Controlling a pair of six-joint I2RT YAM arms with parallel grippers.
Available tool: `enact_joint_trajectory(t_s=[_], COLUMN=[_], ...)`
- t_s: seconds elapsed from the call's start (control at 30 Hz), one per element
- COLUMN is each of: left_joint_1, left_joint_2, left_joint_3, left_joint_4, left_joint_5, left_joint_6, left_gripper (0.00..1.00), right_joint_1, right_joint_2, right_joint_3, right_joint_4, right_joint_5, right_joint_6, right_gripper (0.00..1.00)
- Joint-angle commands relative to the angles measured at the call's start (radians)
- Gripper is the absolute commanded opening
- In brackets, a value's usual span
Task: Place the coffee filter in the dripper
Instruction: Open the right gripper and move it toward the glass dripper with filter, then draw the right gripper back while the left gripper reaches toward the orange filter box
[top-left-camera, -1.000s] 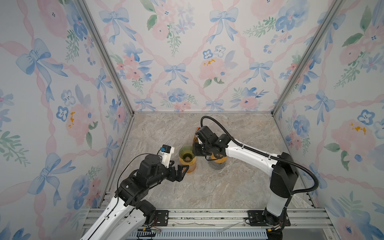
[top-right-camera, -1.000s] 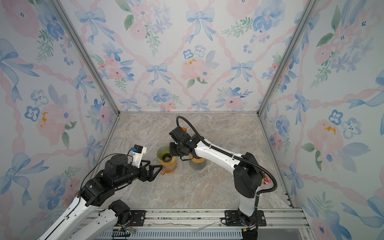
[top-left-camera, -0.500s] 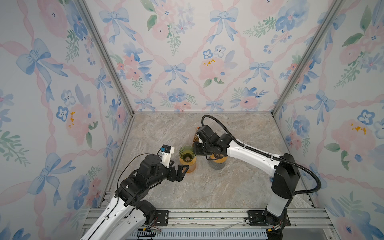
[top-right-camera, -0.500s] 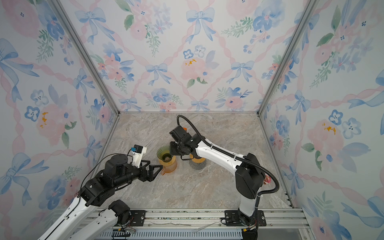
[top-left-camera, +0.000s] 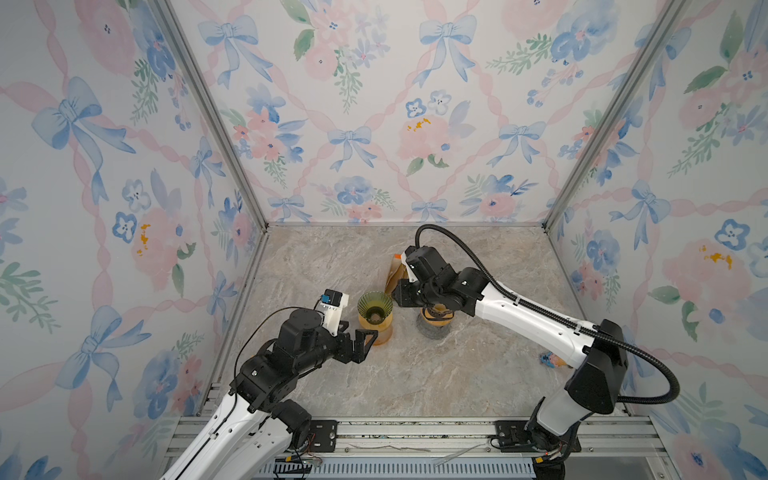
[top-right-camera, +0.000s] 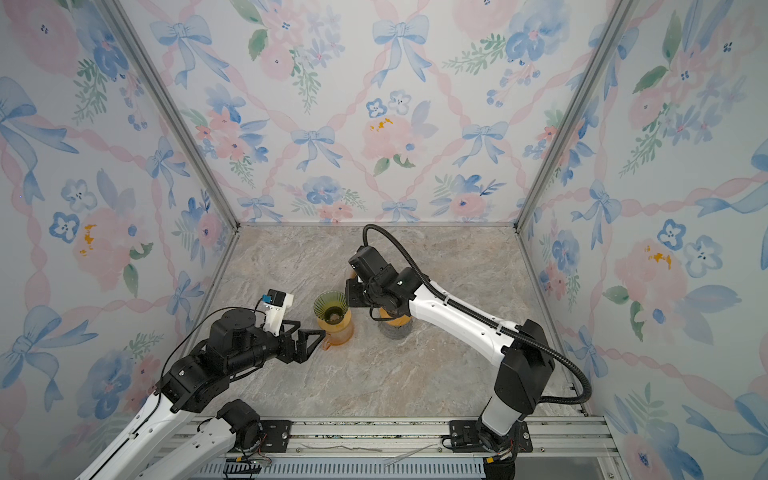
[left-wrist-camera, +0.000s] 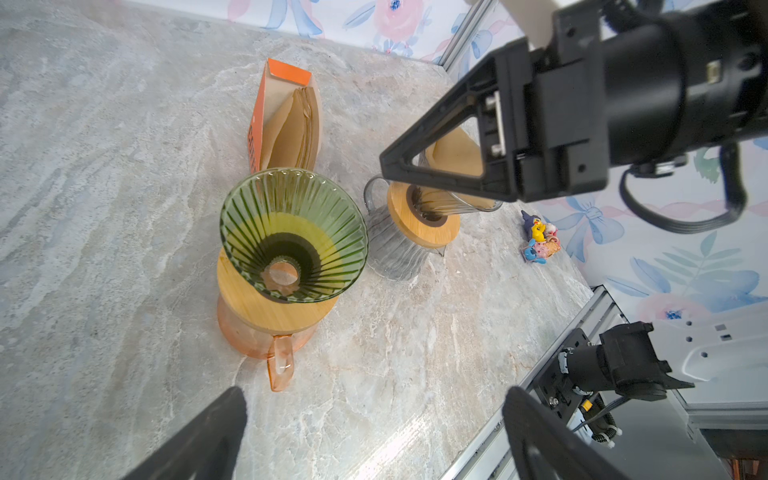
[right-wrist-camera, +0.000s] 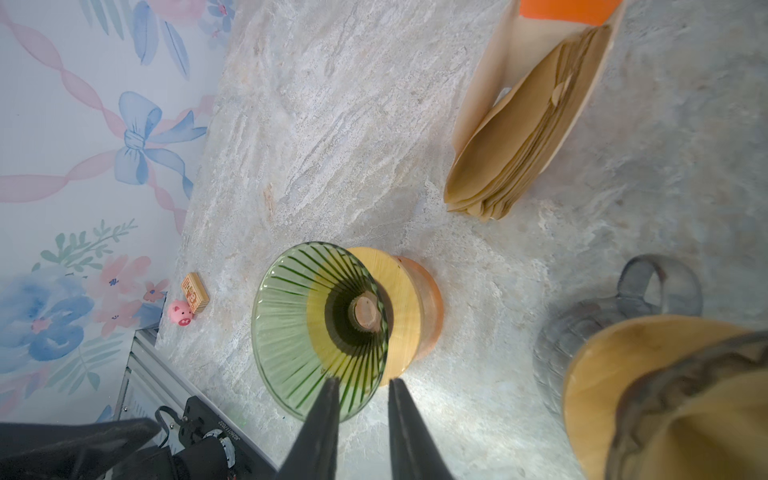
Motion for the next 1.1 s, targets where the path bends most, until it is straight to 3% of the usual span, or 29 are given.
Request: enact_joint_trajectory(t_s=[0.0,0.27,0.53,0.7,1.07], left_joint_1=[0.011,0.035,0.045,0.045,0.044], left_joint_2=[0.006,0.044,0.053,0.056,0.134], left_joint_3=[-0.005,-0.001,0.0,0.007,0.088], left_joint_4=[0.009,0.009,0.011,0.008,0.012], left_joint_5=[-0.013,0.0,0.008,0.012,-0.013], left_joint_6=[0.004,0.008,0.012,0.014,0.027], left_gripper=[0.98,0.98,0.98,0.98,0.98], right_joint_1=[0.022,0.078,0.113,0.11,0.072], right_joint_2=[-0.079,-0.233,-0.377,-0.457,-0.676], right_joint_3=[-0.049,-0.183,-0.293,-0.356,-0.512], right_joint_4=[-0.001,0.044,0.066,0.068,0.087], right_joint_5=[0.031,0.125,0.199,0.262,0.323], right_joint_6=[-0.056,-0.161,-0.196,-0.212,-0.31], right_gripper=[0.29,0.47,0.83,0.98,0.96])
